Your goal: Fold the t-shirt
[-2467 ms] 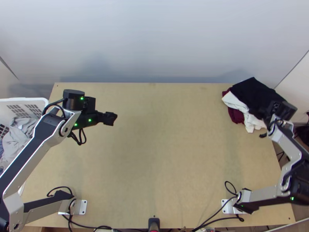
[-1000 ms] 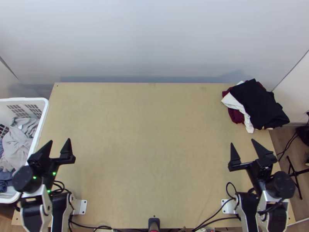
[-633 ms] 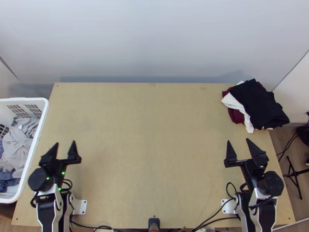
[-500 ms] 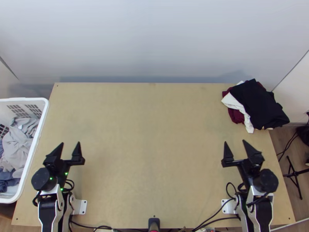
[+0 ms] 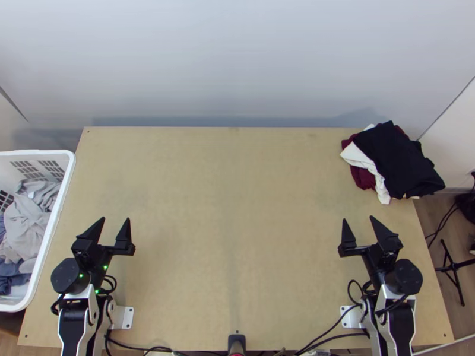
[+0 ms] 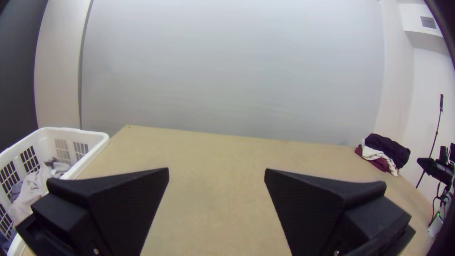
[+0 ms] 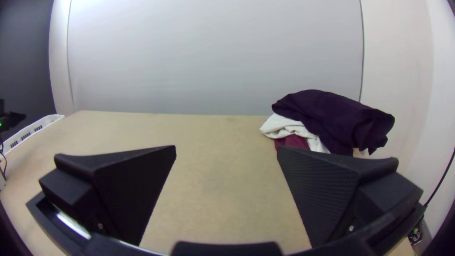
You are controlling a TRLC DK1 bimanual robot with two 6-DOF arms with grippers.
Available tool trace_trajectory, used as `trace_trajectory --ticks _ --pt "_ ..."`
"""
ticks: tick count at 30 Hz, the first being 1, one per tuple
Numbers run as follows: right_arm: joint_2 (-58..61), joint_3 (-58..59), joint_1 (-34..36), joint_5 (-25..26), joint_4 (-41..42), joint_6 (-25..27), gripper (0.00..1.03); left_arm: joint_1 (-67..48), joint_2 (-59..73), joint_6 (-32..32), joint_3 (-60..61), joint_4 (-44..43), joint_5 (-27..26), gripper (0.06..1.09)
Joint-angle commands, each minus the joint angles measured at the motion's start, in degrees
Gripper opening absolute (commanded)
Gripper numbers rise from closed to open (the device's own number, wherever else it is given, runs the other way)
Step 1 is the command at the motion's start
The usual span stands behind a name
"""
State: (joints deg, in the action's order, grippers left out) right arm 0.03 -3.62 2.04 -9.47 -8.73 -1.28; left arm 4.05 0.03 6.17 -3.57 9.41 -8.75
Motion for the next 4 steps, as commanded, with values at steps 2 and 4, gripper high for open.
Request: trace_trajectory --ticks 2,4 --pt "-0.1 0.3 0.0 0.0 0.0 0.0 0.99 -0.4 0.0 0.1 0.2 0.3 0.0 1.04" --pt "-0.1 0.3 0.0 0.0 0.0 0.0 0.99 -0.4 0.0 0.1 0.2 0.3 0.0 1.04"
